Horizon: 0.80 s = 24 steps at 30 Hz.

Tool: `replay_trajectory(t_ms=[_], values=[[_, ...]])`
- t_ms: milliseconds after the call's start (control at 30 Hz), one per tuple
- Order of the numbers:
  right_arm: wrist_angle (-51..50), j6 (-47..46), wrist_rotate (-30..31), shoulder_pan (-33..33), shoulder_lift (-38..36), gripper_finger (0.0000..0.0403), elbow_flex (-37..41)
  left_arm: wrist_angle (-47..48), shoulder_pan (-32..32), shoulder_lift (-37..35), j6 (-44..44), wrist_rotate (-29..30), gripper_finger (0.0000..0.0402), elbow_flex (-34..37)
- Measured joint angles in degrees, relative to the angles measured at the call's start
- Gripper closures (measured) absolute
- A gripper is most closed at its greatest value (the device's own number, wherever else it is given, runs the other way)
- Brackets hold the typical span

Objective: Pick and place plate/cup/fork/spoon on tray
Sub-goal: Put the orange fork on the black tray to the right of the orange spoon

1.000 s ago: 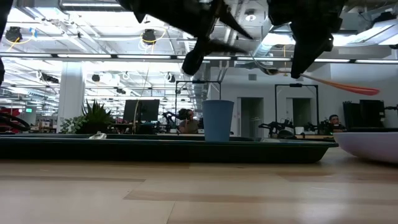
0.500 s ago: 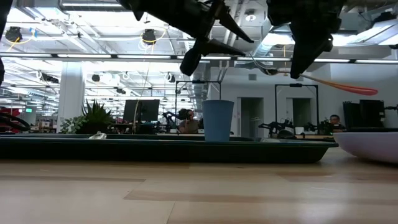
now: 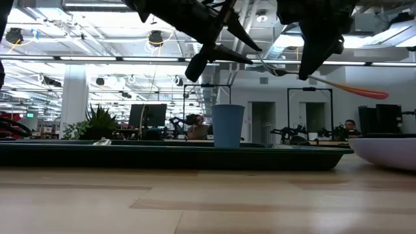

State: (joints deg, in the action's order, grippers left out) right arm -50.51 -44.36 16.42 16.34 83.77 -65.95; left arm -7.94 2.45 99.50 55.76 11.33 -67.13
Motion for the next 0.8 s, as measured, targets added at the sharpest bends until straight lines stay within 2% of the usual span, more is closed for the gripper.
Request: replay_trajectory(t_ms=[533,633,800], values=[[2.58,1.38,-1.32,-0.82,0.0,0.0396,0.0,1.35,-0.5,0.0,1.18,-3.16,0.0307,0.0],[2.81,1.4,-1.33,-1.11,0.0,0.0396,0.0,1.37,-0.5,-0.01,1.89,-4.18,0.0327,0.0],[3.04,1.39,-1.39,-1.1,0.0,0.0396,0.0,1.37,-0.5,0.0,1.89,-2.91,0.0383,0.0]])
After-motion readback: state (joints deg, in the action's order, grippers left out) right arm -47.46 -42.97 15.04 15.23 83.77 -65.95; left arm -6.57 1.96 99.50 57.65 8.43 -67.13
